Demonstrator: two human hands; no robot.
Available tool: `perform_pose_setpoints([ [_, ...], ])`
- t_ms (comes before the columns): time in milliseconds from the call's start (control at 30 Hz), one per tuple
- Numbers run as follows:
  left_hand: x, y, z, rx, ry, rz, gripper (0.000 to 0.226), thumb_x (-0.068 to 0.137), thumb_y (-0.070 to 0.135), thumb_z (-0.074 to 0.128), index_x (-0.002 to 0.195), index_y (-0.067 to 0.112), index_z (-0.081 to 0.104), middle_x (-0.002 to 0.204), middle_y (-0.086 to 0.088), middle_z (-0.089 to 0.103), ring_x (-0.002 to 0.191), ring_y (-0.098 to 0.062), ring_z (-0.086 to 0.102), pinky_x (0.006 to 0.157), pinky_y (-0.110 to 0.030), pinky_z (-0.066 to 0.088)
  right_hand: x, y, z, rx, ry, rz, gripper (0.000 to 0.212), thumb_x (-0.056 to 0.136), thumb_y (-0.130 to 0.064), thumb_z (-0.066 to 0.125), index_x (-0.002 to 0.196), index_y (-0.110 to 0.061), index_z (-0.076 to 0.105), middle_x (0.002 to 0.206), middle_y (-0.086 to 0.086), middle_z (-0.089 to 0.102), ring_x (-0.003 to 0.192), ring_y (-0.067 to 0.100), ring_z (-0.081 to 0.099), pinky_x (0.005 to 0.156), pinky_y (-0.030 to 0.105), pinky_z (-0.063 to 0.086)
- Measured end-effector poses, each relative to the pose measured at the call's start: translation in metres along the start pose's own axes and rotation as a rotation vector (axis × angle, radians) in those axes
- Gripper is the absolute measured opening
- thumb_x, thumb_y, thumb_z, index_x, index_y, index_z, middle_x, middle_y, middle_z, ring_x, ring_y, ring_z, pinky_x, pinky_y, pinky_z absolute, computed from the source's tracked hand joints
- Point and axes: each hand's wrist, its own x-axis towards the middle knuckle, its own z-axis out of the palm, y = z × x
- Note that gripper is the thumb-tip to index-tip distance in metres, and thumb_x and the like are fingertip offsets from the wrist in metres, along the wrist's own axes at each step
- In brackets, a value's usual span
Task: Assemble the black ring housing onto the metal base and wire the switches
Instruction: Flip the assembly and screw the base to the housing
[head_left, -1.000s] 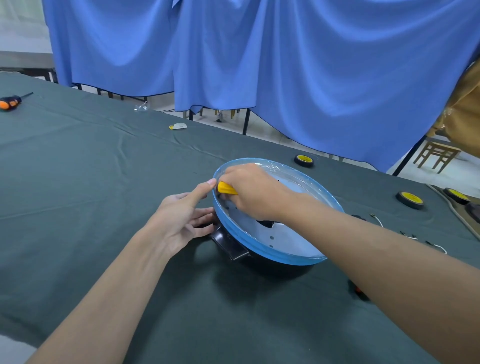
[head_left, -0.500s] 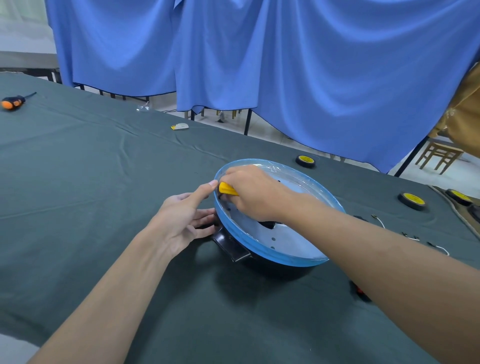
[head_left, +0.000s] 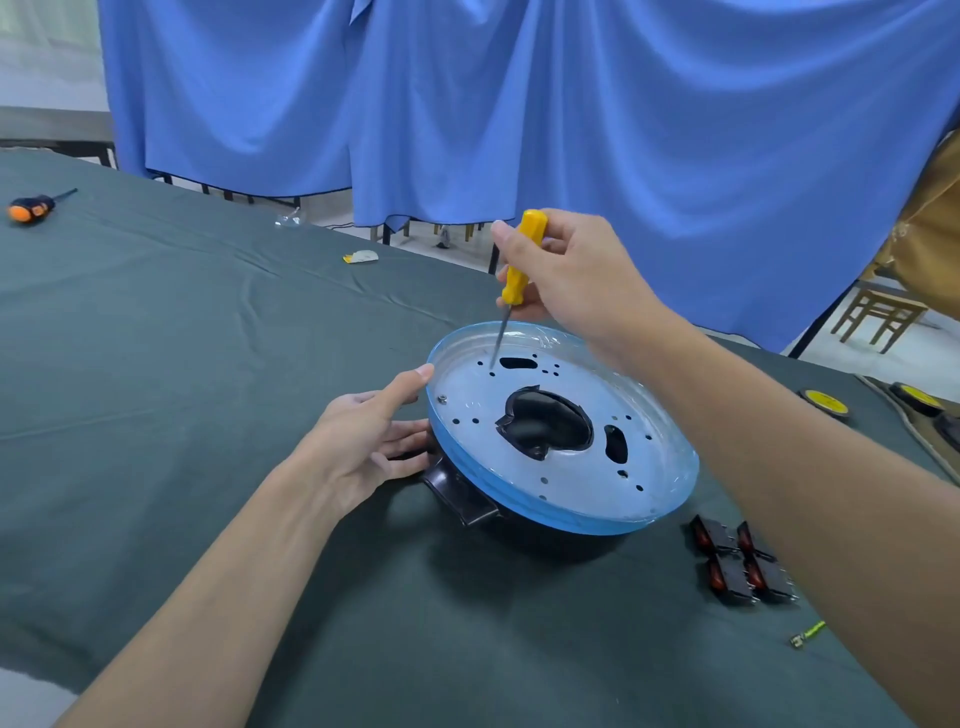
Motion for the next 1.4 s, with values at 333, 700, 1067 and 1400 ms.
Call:
perform_pose_setpoints([
  [333,0.001,0.002,-0.001,-0.015,-0.018,-0.015,0.049,0.075,0.038,0.08,0.112,0.01,0.065,0.098,-0.024,0.073,0.085,-0.03,0.071,0.075,-0.04,0.059,-0.009,0.008,0.017,-0.087,0.066,-0.105,0.018,0.095,-0.024,0.059,0.089,-0.008,0.054,0.077,0.012,0.07,0.074,0.019,0.071,0.063,0.034,0.061],
  [700,0.0,0.003,-0.001,-0.04,-0.021,-0.021,0.065,0.071,0.038,0.082,0.123,0.006,0.059,0.094,-0.026,0.073,0.071,-0.028,0.071,0.058,-0.034,0.058,-0.009,0.013,0.02,-0.065,0.04,-0.061,0.019,0.097,-0.025,0.057,0.093,-0.006,0.055,0.077,0.012,0.07,0.089,0.026,0.068,0.063,0.036,0.062],
  [1067,0.001,0.002,-0.001,-0.047,-0.019,-0.018,0.069,0.064,0.039,0.085,0.12,0.007,0.061,0.093,-0.025,0.073,0.073,-0.029,0.072,0.059,-0.036,0.058,-0.013,0.014,0.022,-0.064,0.019,-0.05,0.018,0.097,-0.023,0.058,0.095,-0.005,0.056,0.079,0.011,0.07,0.073,0.018,0.071,0.062,0.032,0.061],
  [1400,0.001,0.001,-0.003,0.017,-0.045,0.0,0.039,0.075,0.039,0.08,0.102,0.011,0.073,0.093,-0.022,0.074,0.081,-0.028,0.073,0.072,-0.037,0.057,-0.003,-0.002,0.017,-0.628,-0.108,-0.307,0.019,0.096,-0.032,0.055,0.084,-0.017,0.051,0.062,-0.002,0.059,0.064,0.02,0.06,0.065,0.031,0.048],
])
